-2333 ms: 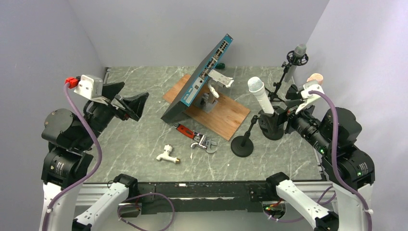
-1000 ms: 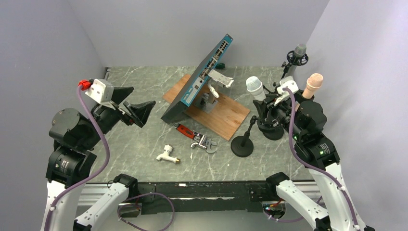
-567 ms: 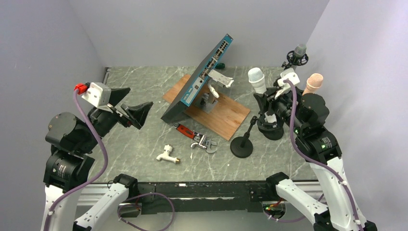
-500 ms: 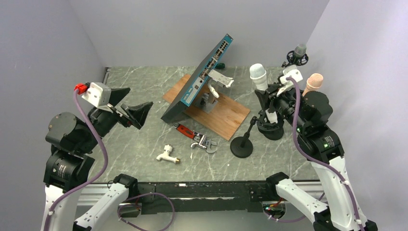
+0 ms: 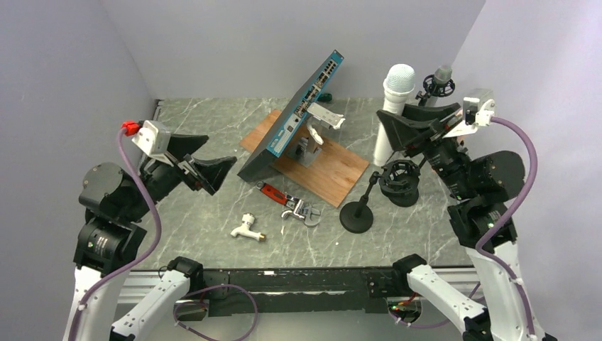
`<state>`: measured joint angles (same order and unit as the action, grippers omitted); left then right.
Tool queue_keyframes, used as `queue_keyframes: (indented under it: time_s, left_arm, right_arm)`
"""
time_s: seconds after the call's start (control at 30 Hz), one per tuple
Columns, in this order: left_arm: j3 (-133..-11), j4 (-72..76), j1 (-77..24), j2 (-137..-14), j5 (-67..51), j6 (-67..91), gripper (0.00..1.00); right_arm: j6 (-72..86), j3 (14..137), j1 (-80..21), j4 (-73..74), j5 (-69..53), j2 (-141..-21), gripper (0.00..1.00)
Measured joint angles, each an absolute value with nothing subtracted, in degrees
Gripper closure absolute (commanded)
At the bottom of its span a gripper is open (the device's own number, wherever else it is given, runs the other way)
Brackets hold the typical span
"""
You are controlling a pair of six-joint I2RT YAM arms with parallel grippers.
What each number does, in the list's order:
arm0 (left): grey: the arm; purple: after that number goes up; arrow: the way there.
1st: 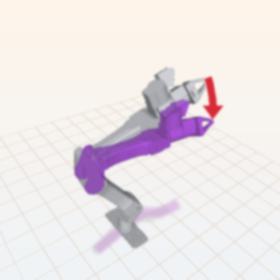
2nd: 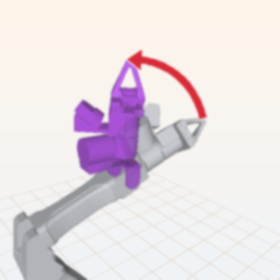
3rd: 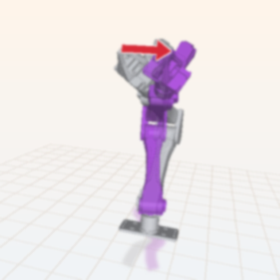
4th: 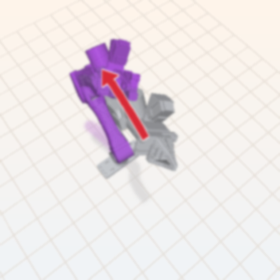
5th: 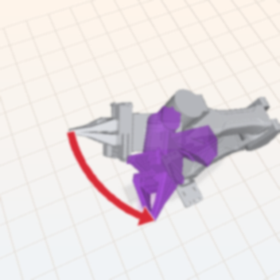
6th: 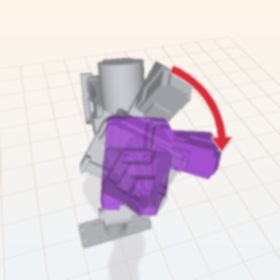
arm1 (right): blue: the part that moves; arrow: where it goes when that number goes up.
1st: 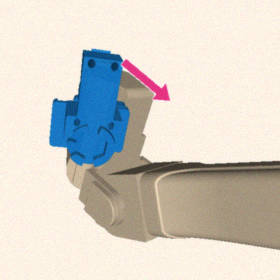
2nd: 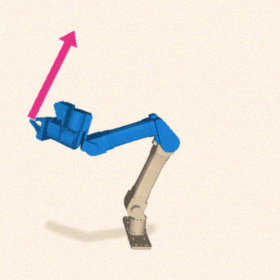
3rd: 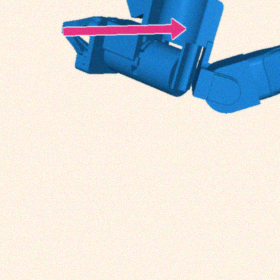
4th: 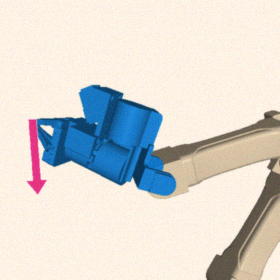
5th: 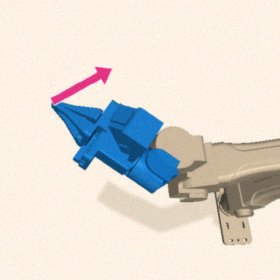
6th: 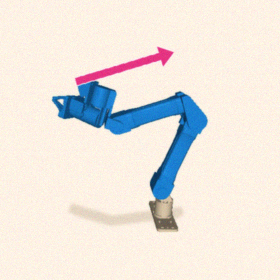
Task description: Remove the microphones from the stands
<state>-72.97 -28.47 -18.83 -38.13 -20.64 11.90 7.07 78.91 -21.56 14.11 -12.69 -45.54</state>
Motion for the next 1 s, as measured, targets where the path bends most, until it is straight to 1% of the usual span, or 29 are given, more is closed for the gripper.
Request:
queue_keyframes:
  time_s: [0.2,0.33,0.4,0.47,0.53,0.7,1.0]
  left_arm:
    - [-66.26,-20.43,-18.83,-39.55,-29.93,20.84,0.01]
    - [-60.34,-7.33,-18.94,-43.66,-38.46,31.46,0.01]
    - [-57.01,-0.14,-19.77,-45.63,-41.89,36.75,0.01]
    - [-54.70,5.91,-22.52,-48.47,-44.01,40.93,0.01]
    - [-53.98,8.51,-26.11,-50.85,-44.91,42.59,0.01]
    - [-54.68,8.69,-36.27,-54.37,-42.00,40.88,0.06]
    - [-63.33,7.94,-43.42,-62.00,-34.41,37.12,0.16]
  right_arm:
    - [32.27,63.59,-21.58,-9.96,-24.36,-46.65,1.00]
    - [46.24,53.28,-22.24,-23.40,-28.97,-50.89,1.00]
    - [51.16,48.80,-23.16,-26.65,-29.32,-52.82,1.00]
    - [54.41,46.06,-24.40,-28.32,-29.28,-53.56,1.00]
    - [56.80,44.69,-25.98,-29.98,-29.26,-53.54,1.00]
    - [59.53,44.25,-28.69,-34.13,-28.62,-52.31,1.00]
    - [59.64,43.86,-31.70,-35.79,-26.83,-50.74,1.00]
